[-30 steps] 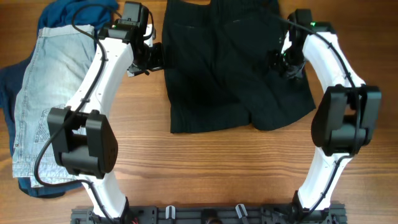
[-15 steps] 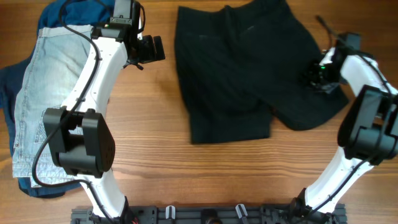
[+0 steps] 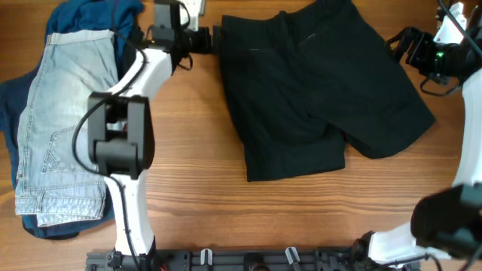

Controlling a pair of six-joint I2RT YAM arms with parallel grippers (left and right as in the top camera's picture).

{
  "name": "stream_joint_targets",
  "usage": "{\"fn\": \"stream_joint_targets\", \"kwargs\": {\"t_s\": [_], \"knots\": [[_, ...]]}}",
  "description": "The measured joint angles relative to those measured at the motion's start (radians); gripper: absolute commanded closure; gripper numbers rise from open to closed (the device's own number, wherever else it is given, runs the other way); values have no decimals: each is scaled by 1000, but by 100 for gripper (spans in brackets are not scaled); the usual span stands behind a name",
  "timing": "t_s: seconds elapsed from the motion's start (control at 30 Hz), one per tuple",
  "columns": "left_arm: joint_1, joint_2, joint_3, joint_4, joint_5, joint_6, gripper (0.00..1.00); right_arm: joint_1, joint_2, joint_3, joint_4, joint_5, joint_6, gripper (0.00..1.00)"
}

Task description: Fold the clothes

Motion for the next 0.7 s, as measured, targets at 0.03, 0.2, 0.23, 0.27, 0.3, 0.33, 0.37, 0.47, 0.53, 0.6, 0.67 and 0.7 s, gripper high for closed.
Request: {"fn": "stream_joint_targets", "kwargs": {"t_s": [0.03,0.2,0.23,0.27,0.3,0.33,0.37,0.47,0.53,0.6,0.67,0.7], "knots": [[0,30,0,13,16,-9,3,14,-39,0,-12,0,0,0],[-3,80,-2,89,42,-37,3,51,-68,0,-27,1,0,1],[-4,87,-2,94,42,-42,5,61,-68,0,-27,0,0,1],[-6,97,-2,100,42,-45,7,72,-68,0,-27,1,0,1],[-7,108,-1,124,45,-49,9,79,-68,0,-27,0,0,1],[-9,113,-1,140,47,-60,12,84,-68,0,-27,1,0,1],[-13,119,-1,157,49,-64,18,84,-68,0,-27,0,0,1],[-55,134,-1,191,49,-82,73,84,-68,0,-35,1,0,2],[-94,150,-1,218,49,-105,96,84,-68,0,-46,1,0,6],[-101,153,0,198,49,-153,96,84,-68,0,-52,0,0,8],[-77,148,4,123,68,-217,96,84,-68,0,-53,0,4,9],[-65,138,5,88,69,-231,96,84,-68,0,-53,1,7,9]]}}
